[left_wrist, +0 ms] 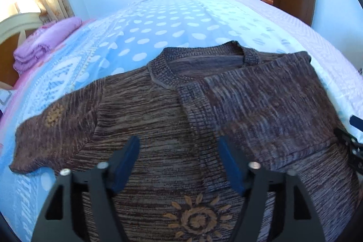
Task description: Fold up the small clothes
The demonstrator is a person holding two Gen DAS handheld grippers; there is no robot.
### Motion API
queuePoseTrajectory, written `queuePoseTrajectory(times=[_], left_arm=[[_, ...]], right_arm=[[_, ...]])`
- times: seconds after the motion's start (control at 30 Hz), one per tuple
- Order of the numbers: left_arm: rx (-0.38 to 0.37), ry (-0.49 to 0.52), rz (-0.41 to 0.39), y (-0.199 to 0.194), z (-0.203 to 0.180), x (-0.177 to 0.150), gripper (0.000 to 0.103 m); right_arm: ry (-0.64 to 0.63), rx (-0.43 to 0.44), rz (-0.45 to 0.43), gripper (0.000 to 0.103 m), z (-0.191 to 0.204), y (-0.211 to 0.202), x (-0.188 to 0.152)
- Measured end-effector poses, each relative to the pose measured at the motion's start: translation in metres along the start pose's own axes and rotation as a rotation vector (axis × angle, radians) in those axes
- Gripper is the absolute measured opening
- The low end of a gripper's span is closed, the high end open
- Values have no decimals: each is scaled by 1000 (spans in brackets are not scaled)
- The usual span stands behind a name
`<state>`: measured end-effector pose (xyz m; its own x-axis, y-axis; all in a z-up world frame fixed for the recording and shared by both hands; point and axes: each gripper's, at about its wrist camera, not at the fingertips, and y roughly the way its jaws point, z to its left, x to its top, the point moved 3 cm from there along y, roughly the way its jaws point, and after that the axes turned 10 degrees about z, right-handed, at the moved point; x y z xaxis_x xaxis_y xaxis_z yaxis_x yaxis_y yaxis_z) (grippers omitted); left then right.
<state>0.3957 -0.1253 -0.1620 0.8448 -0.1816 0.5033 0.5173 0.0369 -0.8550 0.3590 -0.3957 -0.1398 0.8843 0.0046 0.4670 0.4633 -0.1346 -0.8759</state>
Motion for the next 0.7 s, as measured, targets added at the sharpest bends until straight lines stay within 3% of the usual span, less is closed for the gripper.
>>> queuePoseTrajectory(times=[0.1,0.2,0.33,0.57,0.63,0.7], left_arm=[[20,47,-25,3,-6,-4,85],[7,45,-18,6,-6,-3,91],[-26,-20,14,15,3,-4,100],[-82,-74,28,21,9,-9,103],[-93,-78,32,22,10,-9,103],[-113,-87,36,23,12,-10,103]], right_arm=[[14,17,6,75,-10,-7,-17],[19,4,36,75,-14,-15,-13],[14,-46,-80,75,-8,-33,27],[91,-161,8,75,-26,42,116],[132,-260,84,74,-45,69,124],[226,-263,67,74,-68,69,119]])
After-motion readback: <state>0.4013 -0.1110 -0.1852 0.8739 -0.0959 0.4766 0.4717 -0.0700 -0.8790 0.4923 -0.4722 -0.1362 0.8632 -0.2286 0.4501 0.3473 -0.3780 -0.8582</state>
